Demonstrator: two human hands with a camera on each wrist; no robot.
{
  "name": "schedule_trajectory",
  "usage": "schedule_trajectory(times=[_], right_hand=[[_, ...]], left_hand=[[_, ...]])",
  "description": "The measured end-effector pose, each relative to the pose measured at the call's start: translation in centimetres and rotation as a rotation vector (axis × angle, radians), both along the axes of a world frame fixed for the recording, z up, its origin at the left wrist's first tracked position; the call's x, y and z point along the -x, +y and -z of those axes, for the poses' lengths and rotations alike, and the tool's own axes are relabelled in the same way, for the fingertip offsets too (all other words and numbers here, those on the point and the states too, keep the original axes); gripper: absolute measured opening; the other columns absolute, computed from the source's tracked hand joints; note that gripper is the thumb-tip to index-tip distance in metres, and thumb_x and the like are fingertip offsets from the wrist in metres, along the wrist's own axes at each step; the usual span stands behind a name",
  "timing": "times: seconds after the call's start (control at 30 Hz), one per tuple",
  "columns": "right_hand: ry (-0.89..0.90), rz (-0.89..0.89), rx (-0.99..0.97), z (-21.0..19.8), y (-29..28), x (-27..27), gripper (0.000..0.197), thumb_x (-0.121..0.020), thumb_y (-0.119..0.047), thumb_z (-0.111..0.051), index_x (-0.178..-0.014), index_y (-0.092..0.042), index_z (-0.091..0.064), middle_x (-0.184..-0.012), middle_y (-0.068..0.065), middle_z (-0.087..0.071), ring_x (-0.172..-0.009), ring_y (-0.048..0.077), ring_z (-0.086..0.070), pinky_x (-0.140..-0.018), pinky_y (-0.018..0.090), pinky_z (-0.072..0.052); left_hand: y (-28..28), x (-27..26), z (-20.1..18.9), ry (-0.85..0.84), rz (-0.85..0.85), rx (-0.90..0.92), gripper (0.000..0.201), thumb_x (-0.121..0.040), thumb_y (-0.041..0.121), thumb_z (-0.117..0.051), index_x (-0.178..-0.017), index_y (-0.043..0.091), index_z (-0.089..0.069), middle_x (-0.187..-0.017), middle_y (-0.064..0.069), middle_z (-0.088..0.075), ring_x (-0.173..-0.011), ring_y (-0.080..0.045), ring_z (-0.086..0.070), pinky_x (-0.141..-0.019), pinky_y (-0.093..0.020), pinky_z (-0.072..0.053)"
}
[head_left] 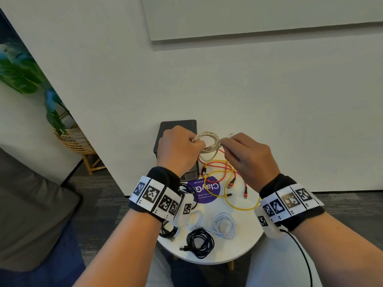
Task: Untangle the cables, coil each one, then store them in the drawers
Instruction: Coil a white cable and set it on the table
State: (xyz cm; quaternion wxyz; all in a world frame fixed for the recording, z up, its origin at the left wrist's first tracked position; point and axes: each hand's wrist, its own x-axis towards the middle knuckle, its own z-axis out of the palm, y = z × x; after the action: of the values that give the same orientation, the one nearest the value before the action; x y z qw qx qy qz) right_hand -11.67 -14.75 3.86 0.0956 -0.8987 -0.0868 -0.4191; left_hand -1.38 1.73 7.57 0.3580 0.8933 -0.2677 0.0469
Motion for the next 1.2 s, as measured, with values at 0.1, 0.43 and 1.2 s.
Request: schedule_trajectory(times=[0.1, 0.43, 1.2], right_hand=[[-0.044, -0.044, 0.058, -0.4, -0.1, 0.2, 0.02, -0.092, -0.002, -0.061, -0.108, 0.0, -0.073, -0.091, 0.014, -0.071, -0.072, 0.03, -0.068, -0.058, 0.033, -0.058], [-0.118, -0.159, -0.222, -0.6, 2.1, 0.3, 0.015, -0.092, -0.002, -0.067, -0.104, -0.002, -0.077, -0.092, 0.009, -0.067, -0.079, 0.021, -0.064, -0.068, 0.03, -0.053], [0.336, -0.093, -1.328, -1.6, 3.3, -1.7, 0.01, -0.09, -0.018, -0.069, -0.099, -0.014, -0.071, -0.08, 0.01, -0.072, -0.066, 0.016, -0.063, -0.066, 0.037, -0.051]], left_hand=[[-0.2, 0.2, -0.5, -0.063, 0.014, -0.018, 0.027, -0.091, 0.033, -0.059, -0.073, 0.02, -0.075, -0.059, 0.0, -0.064, -0.058, -0.019, -0.066, -0.061, -0.042, -0.059], [-0.8, 1.3, -1.8, -0.023, 0.159, 0.231, 0.025, -0.102, 0.016, -0.051, -0.104, 0.014, -0.076, -0.092, 0.006, -0.073, -0.087, -0.006, -0.065, -0.075, -0.021, -0.053], [-0.9, 1.7, -0.2, 0.25, 0.213, 0.49, 0.02, -0.104, 0.018, -0.054, -0.101, 0.018, -0.074, -0.085, 0.004, -0.073, -0.089, -0.015, -0.072, -0.085, -0.046, -0.061]])
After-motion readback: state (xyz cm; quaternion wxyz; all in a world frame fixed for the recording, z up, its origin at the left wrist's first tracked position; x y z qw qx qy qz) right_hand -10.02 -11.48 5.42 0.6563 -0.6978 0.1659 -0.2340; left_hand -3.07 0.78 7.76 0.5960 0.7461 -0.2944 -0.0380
